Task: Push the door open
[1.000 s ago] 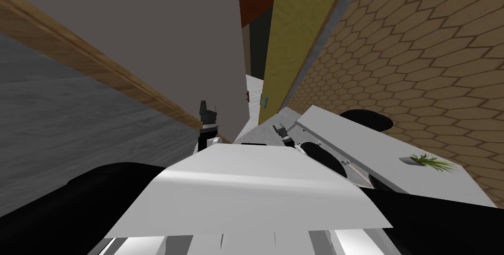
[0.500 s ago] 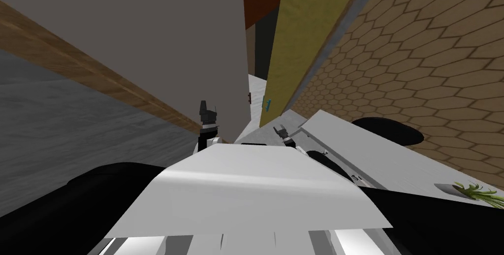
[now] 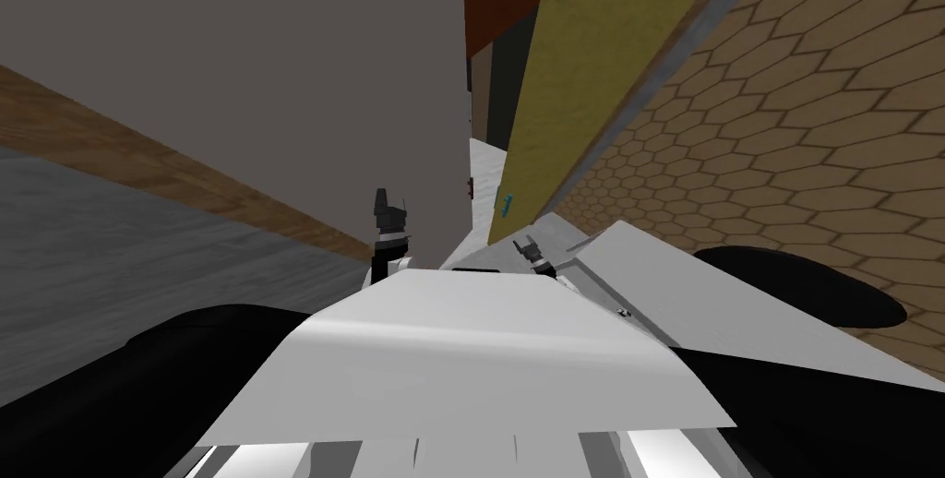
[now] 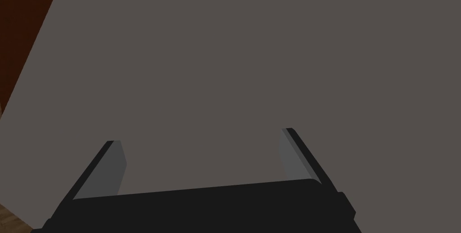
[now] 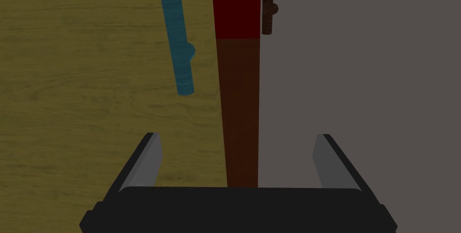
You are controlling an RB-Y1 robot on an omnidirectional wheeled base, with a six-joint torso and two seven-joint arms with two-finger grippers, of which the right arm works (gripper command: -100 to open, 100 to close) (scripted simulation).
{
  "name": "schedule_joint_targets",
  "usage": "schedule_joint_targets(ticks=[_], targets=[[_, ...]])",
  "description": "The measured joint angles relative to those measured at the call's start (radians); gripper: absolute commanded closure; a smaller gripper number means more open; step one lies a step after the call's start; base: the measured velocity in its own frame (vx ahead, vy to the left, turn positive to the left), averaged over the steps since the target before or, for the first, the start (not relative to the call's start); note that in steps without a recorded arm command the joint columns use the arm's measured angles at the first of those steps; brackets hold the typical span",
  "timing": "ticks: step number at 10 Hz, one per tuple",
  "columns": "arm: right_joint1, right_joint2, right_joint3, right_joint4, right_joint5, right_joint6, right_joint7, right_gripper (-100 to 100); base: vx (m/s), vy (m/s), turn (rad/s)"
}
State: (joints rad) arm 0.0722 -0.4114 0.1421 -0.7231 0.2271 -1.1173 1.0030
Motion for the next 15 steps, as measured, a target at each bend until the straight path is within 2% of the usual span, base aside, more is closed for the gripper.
schedule_joint_targets(ticks=[3, 7, 11, 15], targets=[[-0.009, -0.009, 0.005, 0.042, 0.004, -0.020, 0.025, -100, 0.200, -0.107, 0.138], [-0.016, -0.015, 0.009, 0.071, 0.007, -0.034, 0.044, -100, 0.150, -0.130, 0.118], [-0.017, -0.014, 0.008, 0.070, 0.007, -0.032, 0.046, -100, 0.169, -0.100, -0.080], [-0.017, -0.009, 0.008, 0.064, 0.008, -0.024, 0.049, -100, 0.223, -0.150, -0.099]])
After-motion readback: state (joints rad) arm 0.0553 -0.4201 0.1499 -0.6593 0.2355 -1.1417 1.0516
